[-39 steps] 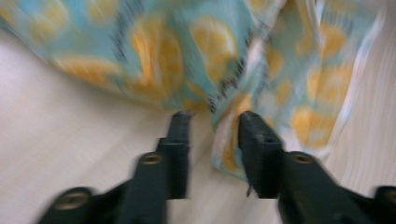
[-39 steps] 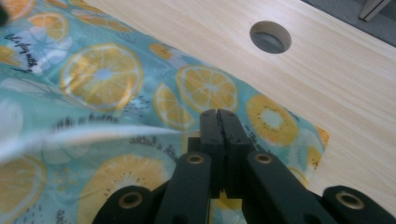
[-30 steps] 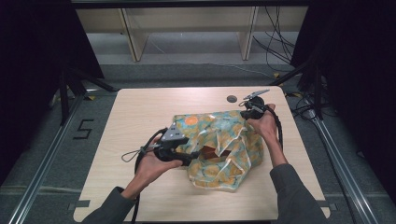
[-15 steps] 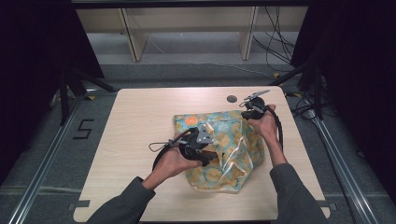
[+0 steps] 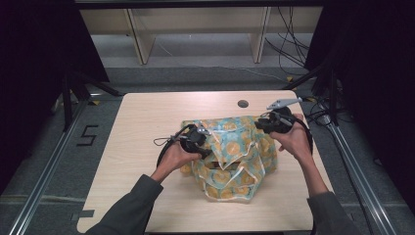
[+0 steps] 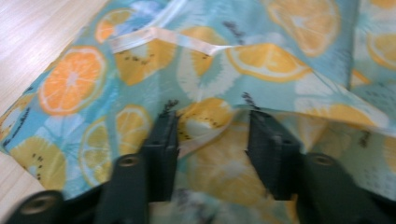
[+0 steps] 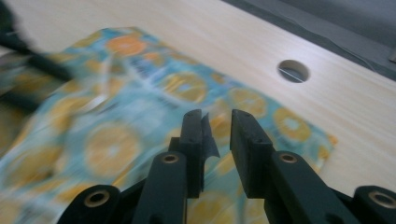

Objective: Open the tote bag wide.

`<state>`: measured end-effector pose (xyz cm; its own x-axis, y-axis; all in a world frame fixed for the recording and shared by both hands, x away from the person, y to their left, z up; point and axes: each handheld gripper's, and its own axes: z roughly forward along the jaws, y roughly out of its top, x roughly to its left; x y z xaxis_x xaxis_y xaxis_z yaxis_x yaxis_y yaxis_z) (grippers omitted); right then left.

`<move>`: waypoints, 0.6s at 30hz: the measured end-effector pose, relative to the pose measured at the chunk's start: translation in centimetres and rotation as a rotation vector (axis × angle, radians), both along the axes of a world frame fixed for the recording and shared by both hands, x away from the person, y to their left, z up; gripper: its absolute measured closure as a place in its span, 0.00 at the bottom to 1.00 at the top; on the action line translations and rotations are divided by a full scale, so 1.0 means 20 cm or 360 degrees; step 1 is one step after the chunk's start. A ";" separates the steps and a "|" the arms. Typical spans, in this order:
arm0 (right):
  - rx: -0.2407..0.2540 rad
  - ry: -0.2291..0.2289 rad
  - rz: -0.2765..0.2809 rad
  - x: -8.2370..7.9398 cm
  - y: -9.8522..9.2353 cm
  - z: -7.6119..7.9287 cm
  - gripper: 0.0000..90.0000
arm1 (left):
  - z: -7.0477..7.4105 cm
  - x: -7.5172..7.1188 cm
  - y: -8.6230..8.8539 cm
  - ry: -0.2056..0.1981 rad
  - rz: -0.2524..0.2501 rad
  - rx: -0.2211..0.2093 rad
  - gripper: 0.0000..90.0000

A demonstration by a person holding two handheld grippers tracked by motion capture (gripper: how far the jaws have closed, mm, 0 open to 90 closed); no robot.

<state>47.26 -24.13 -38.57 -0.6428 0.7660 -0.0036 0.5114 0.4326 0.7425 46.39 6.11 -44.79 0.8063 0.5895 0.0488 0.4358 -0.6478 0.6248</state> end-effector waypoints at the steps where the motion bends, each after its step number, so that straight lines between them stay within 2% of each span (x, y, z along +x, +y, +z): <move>1: 0.0002 0.0002 0.0038 -0.05 0.00 0.00 0.83 | 0.00 0.01 0.01 -0.0005 -0.0007 -0.0016 0.69; 2: 0.0004 -0.0016 0.0085 -0.10 0.00 -0.01 0.82 | 0.00 0.03 0.02 -0.0014 -0.0014 -0.0030 0.74; 3: 0.0008 0.0027 0.0100 -0.15 0.01 -0.02 0.82 | 0.00 0.04 0.03 -0.0032 -0.0023 -0.0040 0.80; 4: 0.0025 -0.0006 0.0135 -0.19 0.02 -0.04 0.82 | 0.00 0.05 0.04 -0.0041 -0.0021 -0.0048 0.87; 5: 0.0017 0.0012 0.0168 -0.22 0.02 -0.05 0.81 | 0.00 0.06 0.04 -0.0048 -0.0021 -0.0050 0.91; 6: 0.0031 0.0065 0.0190 -0.26 0.03 -0.07 0.80 | 0.00 0.07 0.04 -0.0051 -0.0011 -0.0068 0.95; 7: 0.0036 0.0062 0.0209 -0.29 0.04 -0.09 0.80 | 0.01 0.08 0.05 -0.0054 -0.0013 -0.0064 0.97; 8: 0.0006 0.0059 0.0247 -0.31 0.05 -0.10 0.79 | 0.01 0.09 0.05 -0.0060 -0.0007 -0.0070 0.99; 10: 0.0029 0.0017 0.0266 -0.33 0.08 -0.12 0.79 | 0.02 0.11 0.07 -0.0045 0.0043 -0.0117 0.99; 11: 0.0001 0.0044 0.0297 -0.35 0.09 -0.11 0.79 | 0.04 0.12 0.08 -0.0047 0.0059 -0.0136 0.99; 13: 0.0010 0.0019 0.0391 -0.39 0.18 -0.14 0.81 | 0.05 0.15 0.08 -0.0024 0.0076 -0.0200 0.99; 15: -0.0047 0.0051 0.0459 -0.41 0.26 -0.18 0.84 | 0.06 0.17 0.09 -0.0018 0.0112 -0.0217 0.99; 17: -0.0079 0.0041 0.0462 -0.41 0.35 -0.24 0.93 | 0.07 0.19 0.10 0.0000 0.0133 -0.0249 0.99; 18: -0.0127 0.0060 0.0471 -0.40 0.38 -0.27 0.96 | 0.07 0.20 0.10 0.0002 0.0145 -0.0256 0.99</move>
<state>39.28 -16.45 -43.99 -0.8389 0.5436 -0.0280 0.3809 0.6229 0.6833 50.37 8.14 -43.31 0.7491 0.6603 -0.0530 0.4890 -0.4973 0.7167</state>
